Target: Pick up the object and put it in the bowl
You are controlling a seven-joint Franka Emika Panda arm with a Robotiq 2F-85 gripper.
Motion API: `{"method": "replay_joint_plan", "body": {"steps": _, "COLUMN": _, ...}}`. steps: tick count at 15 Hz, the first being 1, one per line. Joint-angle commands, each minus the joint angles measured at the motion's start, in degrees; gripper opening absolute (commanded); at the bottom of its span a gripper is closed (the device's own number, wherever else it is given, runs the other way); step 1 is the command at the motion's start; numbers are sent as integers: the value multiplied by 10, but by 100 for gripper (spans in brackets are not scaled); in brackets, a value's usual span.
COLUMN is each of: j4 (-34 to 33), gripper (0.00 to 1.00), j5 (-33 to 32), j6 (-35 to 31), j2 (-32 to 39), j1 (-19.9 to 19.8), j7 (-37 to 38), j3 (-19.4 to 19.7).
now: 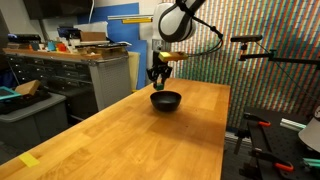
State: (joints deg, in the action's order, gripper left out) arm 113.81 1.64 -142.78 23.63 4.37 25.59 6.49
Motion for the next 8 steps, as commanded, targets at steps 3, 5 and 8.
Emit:
{"method": "replay_joint_plan", "body": {"steps": 3, "j4": -11, "gripper": 21, "j5": 0, "j6": 19, "j2": 27, "j1": -17, "j7": 4, "j3": 11}}
{"method": "replay_joint_plan", "body": {"steps": 5, "j4": -15, "gripper": 21, "j5": 1, "j6": 17, "j2": 42, "j1": -20, "j7": 2, "j3": 13}}
{"method": "replay_joint_plan", "body": {"steps": 8, "j4": -23, "gripper": 21, "j5": 5, "j6": 14, "j2": 61, "j1": -23, "j7": -1, "j3": 11}}
